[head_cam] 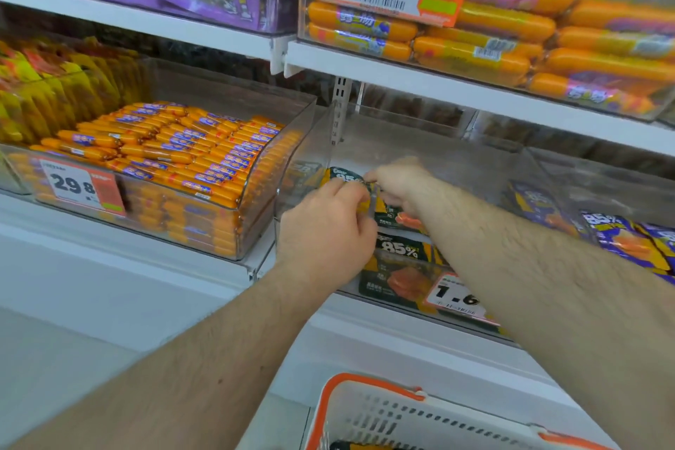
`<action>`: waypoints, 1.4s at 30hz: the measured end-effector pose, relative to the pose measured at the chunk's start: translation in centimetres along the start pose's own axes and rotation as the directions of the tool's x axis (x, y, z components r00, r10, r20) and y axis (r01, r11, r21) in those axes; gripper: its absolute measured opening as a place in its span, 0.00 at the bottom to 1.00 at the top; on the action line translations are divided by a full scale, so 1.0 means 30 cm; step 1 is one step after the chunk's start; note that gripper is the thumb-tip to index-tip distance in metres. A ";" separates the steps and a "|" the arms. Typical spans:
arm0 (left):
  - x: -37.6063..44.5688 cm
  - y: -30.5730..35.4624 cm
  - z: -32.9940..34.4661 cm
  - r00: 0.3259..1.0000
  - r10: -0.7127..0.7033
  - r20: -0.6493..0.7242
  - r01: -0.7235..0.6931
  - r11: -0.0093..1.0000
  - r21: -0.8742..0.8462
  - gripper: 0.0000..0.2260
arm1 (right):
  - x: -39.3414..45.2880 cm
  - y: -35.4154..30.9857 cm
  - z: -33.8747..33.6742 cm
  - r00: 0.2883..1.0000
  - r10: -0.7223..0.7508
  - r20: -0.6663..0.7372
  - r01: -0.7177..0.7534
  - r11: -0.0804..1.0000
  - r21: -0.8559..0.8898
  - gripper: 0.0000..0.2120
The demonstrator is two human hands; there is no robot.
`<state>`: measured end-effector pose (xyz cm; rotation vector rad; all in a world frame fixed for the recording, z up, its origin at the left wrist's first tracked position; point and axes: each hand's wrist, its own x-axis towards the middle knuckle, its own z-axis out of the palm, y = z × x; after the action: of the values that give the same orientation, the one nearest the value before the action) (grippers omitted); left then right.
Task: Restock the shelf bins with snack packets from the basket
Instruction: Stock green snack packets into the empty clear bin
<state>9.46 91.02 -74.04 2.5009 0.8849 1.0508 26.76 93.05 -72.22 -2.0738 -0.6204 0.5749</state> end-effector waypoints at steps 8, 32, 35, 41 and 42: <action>-0.071 0.108 -0.001 0.978 0.177 -0.114 -0.189 0.976 -0.105 0.04 | -0.361 0.098 -0.138 0.569 -0.688 -0.450 0.623 0.719 -0.309 0.07; -0.364 0.079 0.270 0.177 0.060 0.982 -0.390 0.921 0.014 0.07 | -0.648 1.359 0.255 0.679 0.731 0.068 -0.724 0.683 -0.100 0.11; -0.358 0.074 0.269 0.171 0.040 0.984 -0.368 0.930 0.026 0.10 | -0.651 1.355 0.285 0.650 0.758 0.049 -0.760 0.648 0.051 0.13; -0.348 0.087 0.261 0.155 0.034 0.987 -0.329 0.944 0.020 0.12 | -0.644 1.284 0.265 0.736 0.677 -0.018 -0.674 0.730 -0.112 0.17; -0.346 0.088 0.256 0.152 0.033 0.988 -0.326 0.945 0.019 0.12 | -0.639 1.278 0.251 0.756 0.655 0.012 -0.646 0.749 -0.147 0.17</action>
<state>10.45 82.18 -83.78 2.6755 0.2178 -0.8552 15.68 66.81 -105.13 -2.3998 0.0754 1.0197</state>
